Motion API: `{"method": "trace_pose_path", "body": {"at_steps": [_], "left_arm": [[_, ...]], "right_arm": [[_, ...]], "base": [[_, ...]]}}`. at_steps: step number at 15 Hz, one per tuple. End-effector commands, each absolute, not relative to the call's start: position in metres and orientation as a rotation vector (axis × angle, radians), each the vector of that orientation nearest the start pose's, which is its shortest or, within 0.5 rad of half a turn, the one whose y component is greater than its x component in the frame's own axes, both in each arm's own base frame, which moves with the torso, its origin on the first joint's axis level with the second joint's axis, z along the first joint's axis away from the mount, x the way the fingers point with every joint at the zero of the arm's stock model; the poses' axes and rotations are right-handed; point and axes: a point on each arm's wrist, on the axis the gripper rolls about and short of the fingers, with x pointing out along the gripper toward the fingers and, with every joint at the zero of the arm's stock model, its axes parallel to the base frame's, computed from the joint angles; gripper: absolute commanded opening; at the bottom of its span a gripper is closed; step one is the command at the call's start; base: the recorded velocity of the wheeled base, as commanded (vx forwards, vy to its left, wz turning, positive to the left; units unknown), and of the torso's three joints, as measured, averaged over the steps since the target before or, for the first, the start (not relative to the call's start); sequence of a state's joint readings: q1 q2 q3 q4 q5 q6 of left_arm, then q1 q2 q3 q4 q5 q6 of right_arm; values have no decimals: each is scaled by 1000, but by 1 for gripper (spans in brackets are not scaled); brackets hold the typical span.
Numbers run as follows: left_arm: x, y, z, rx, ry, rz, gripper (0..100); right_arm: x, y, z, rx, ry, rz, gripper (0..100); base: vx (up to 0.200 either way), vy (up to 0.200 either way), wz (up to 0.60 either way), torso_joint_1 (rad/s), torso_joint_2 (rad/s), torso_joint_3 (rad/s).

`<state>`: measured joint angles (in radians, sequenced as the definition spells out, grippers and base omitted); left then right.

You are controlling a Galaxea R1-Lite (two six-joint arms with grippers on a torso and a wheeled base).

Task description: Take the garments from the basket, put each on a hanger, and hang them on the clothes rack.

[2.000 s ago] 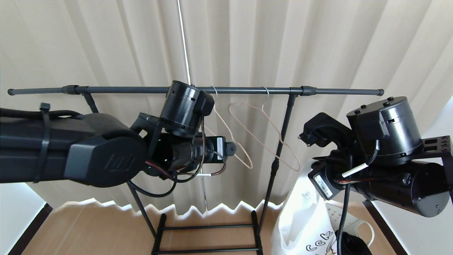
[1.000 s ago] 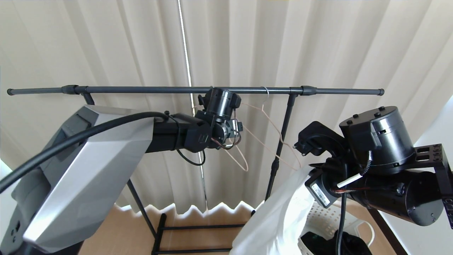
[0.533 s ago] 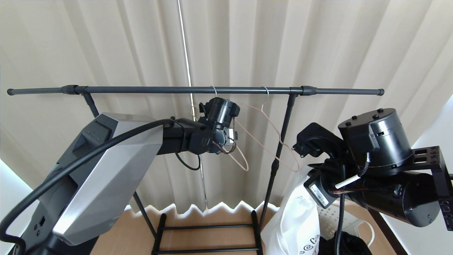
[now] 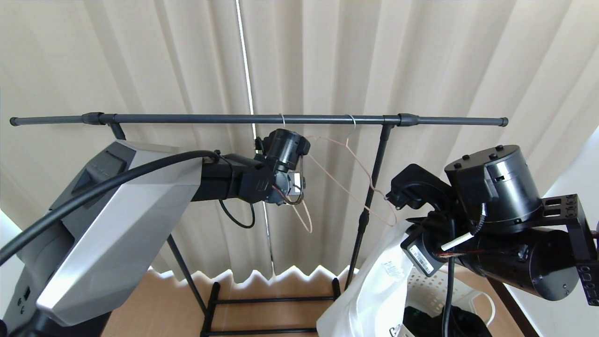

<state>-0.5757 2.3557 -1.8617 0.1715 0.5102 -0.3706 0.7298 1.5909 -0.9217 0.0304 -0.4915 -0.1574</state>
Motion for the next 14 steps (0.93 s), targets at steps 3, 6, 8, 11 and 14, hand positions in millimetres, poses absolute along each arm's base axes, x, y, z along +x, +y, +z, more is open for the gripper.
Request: {"method": "trace_pose_path", "body": {"at_steps": [3,6,8,11,14], "left_arm": [[409,-242,135,-17,579,63,100],[409,-242,135,-16,580,65,100],[413,-236,131,-16,585,80,100],[419,-227,129,-18,590,101,100],[423,-224,124,-7,599,111,100]], "right_arm": [[205,169,186,-556,559,276,0],[204,168,187,-553,556,276,0],[203,168,187,-554,557,274,0],[202,167,189,-551,552,276,0],[202,167,189,-552,551,274,0]], "base": [[0,0,0,0,0,0],[0,0,0,0,0,0],[0,0,0,0,0,0],[0,0,0,0,0,0],[0,0,0,0,0,0]]}}
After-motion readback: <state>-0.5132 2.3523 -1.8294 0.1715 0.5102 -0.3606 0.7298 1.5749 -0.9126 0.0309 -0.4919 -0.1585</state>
